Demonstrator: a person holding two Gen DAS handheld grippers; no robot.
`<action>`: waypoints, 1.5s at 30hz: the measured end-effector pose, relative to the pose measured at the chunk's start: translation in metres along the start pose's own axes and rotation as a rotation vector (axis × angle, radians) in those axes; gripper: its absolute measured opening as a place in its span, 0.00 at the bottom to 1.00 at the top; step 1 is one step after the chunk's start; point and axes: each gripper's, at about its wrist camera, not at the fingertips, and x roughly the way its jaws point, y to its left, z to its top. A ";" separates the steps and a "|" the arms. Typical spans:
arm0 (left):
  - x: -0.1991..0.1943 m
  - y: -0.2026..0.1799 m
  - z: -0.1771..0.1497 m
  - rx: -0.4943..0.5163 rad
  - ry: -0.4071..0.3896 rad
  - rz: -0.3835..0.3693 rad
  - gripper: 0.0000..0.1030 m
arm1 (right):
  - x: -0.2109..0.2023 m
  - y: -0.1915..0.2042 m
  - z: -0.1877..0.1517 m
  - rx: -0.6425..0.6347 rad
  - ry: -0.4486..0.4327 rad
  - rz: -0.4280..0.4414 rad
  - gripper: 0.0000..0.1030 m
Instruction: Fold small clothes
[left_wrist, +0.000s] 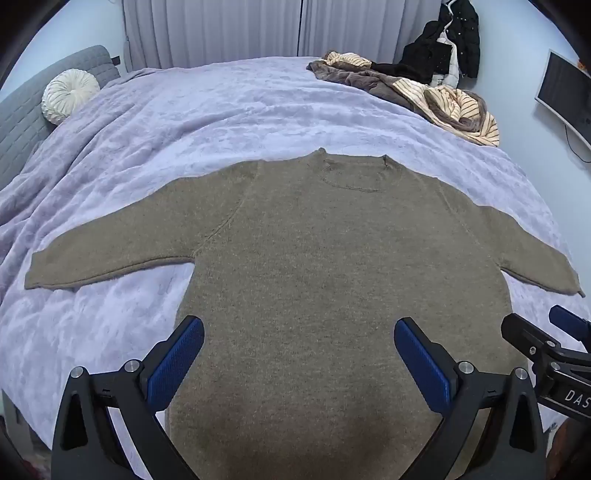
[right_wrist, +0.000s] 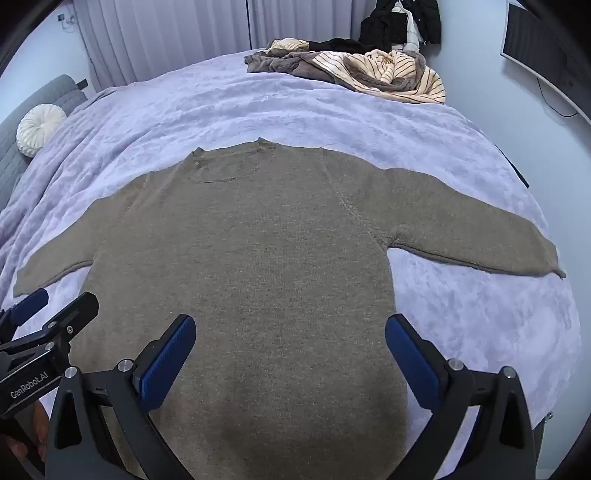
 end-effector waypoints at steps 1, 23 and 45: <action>-0.002 -0.003 -0.002 -0.001 -0.006 0.005 1.00 | 0.000 0.000 -0.001 0.005 0.002 0.000 0.99; -0.006 -0.002 -0.015 -0.030 0.045 -0.059 1.00 | -0.004 0.009 -0.006 -0.023 -0.011 -0.006 0.99; -0.008 -0.005 -0.022 -0.050 0.066 -0.047 1.00 | 0.002 0.009 -0.014 -0.021 0.001 -0.003 0.99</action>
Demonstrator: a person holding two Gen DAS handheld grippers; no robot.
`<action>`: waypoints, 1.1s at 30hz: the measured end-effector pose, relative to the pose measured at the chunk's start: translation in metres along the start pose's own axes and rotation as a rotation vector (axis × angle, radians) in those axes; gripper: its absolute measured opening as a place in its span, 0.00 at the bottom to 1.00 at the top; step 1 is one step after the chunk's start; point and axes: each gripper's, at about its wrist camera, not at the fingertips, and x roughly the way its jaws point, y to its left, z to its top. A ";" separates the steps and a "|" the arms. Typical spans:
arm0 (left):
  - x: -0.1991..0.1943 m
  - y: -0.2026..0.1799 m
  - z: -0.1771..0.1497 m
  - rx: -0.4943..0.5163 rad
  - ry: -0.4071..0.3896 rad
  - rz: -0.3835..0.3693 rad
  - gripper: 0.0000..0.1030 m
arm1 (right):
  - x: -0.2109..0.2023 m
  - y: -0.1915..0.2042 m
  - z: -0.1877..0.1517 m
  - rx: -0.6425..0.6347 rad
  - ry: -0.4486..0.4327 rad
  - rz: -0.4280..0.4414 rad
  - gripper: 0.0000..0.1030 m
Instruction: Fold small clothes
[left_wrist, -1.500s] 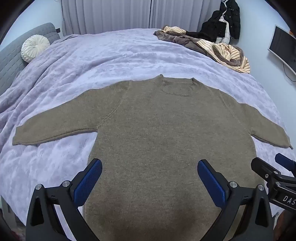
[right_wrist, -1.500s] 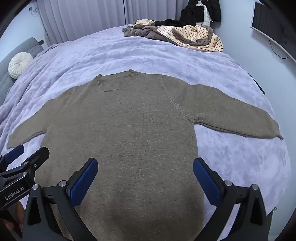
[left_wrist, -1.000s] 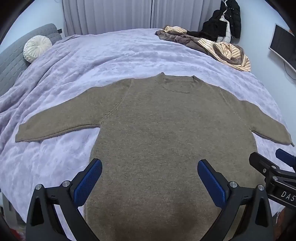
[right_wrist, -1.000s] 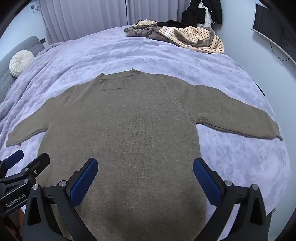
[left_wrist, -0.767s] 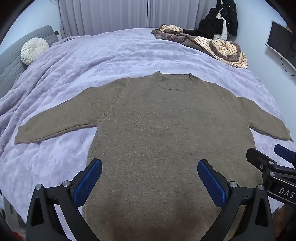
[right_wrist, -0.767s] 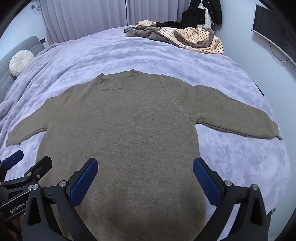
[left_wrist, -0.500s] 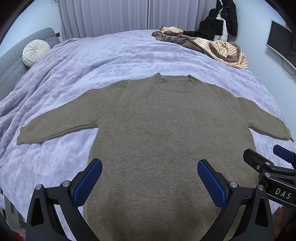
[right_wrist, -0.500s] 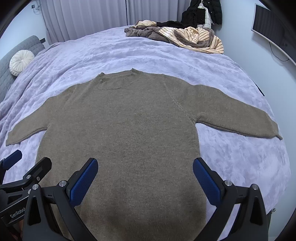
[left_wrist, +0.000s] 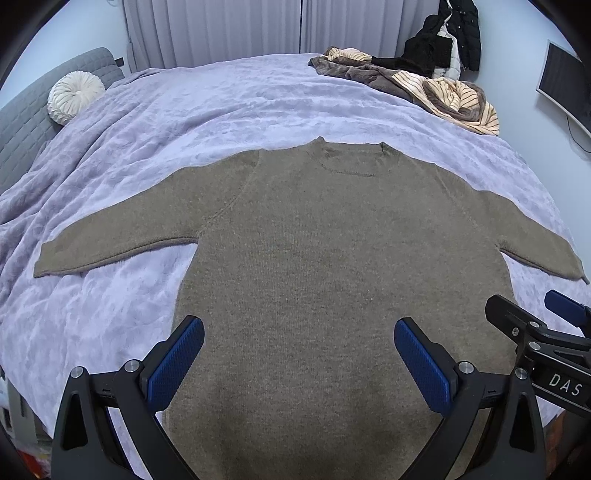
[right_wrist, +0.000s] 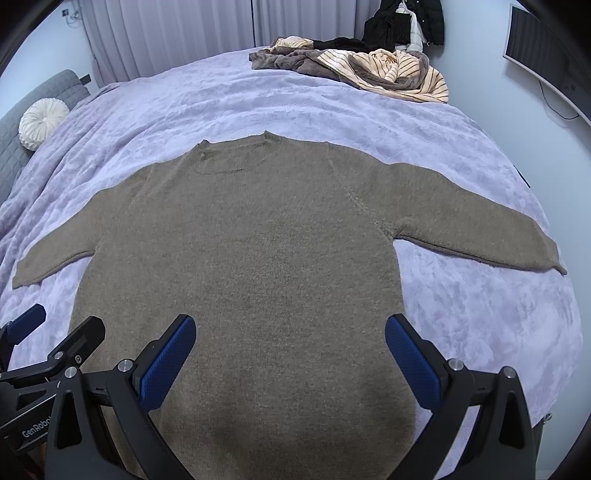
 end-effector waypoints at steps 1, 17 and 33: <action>0.001 0.000 0.000 0.000 0.002 0.002 1.00 | 0.001 0.000 0.000 0.000 0.003 0.001 0.99; 0.018 -0.001 -0.002 -0.018 0.048 0.046 1.00 | 0.010 -0.013 0.004 0.032 0.011 0.001 0.99; 0.024 -0.010 0.000 0.018 0.059 0.095 1.00 | 0.021 -0.032 0.006 0.059 0.020 -0.008 0.99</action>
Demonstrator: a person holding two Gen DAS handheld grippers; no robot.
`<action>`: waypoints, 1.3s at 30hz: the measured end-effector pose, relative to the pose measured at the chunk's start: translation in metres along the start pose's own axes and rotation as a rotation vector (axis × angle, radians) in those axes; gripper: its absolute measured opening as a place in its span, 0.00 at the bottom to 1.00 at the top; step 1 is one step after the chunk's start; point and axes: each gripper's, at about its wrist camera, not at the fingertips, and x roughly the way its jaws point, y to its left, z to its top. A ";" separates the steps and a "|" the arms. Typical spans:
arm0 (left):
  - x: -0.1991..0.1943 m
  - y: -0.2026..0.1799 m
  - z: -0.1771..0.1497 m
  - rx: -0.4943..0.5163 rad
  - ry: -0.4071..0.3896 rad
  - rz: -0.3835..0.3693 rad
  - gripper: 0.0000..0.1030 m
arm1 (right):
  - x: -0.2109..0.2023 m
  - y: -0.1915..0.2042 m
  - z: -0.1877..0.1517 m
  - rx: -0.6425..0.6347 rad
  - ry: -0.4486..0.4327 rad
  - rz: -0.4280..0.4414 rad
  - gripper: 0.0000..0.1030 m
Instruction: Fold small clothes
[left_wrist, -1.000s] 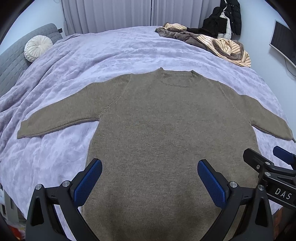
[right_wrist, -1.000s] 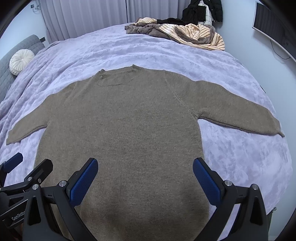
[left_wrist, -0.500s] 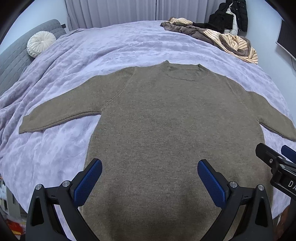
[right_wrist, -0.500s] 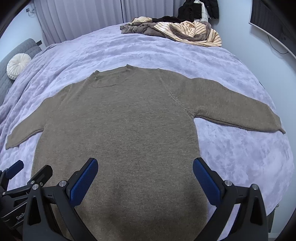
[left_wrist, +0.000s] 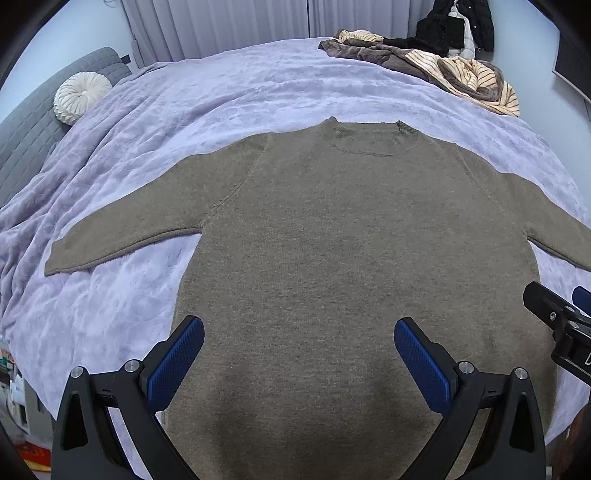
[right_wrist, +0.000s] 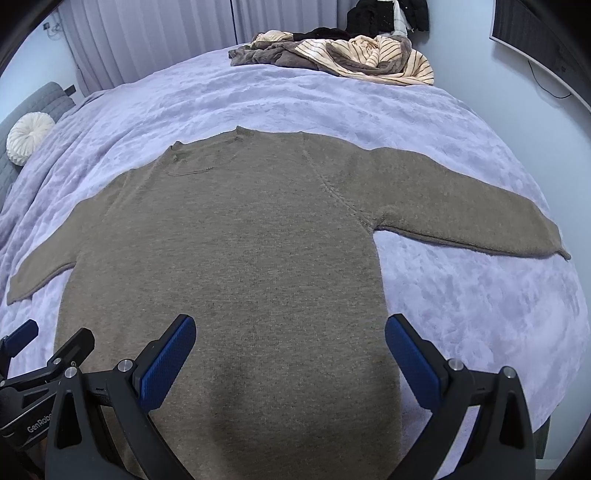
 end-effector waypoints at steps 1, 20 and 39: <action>0.000 0.001 0.000 -0.003 0.001 -0.001 1.00 | 0.000 0.000 0.000 -0.001 0.000 -0.001 0.99; -0.015 0.025 -0.007 -0.069 -0.030 -0.026 1.00 | -0.009 0.001 -0.009 -0.052 -0.005 -0.034 0.99; -0.016 0.022 -0.016 -0.023 -0.014 -0.007 1.00 | -0.008 0.001 -0.020 -0.007 0.004 -0.028 0.99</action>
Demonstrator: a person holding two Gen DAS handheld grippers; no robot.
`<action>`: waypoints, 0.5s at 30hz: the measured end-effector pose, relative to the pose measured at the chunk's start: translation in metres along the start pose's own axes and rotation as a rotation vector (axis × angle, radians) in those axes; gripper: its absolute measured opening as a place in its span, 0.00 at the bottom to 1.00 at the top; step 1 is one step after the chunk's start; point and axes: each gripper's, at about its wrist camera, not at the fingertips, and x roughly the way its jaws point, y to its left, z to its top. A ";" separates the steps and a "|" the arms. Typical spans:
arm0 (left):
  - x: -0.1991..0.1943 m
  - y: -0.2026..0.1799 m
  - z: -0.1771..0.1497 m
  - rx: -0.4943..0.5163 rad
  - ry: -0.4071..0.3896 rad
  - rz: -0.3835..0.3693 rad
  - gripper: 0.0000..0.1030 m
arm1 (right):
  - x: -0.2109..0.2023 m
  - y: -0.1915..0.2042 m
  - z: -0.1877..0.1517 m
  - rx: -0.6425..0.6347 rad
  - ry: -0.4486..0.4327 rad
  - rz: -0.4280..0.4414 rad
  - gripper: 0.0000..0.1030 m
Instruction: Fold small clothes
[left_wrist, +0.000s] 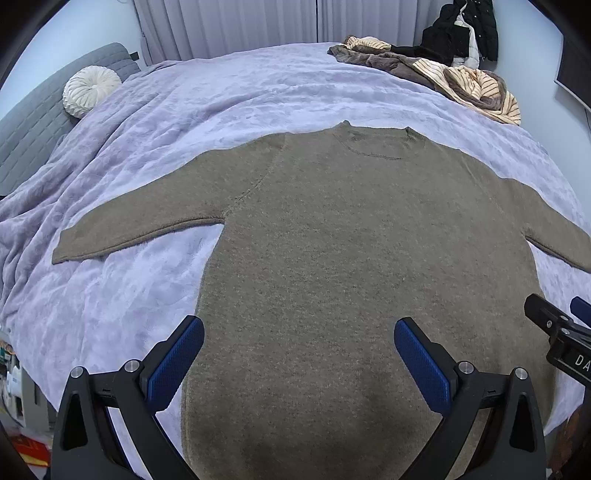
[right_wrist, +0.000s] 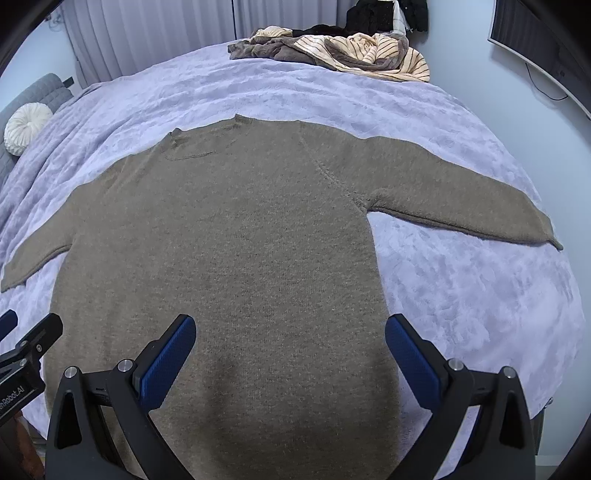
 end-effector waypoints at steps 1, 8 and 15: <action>0.000 -0.001 -0.001 0.003 0.002 -0.001 1.00 | -0.001 -0.001 0.000 0.003 -0.002 0.000 0.99; 0.003 -0.001 0.000 -0.003 0.003 -0.011 1.00 | 0.000 -0.003 0.001 0.010 0.011 0.003 0.99; 0.004 -0.001 0.001 -0.005 -0.003 -0.011 1.00 | 0.005 -0.003 -0.001 0.012 0.025 0.021 0.99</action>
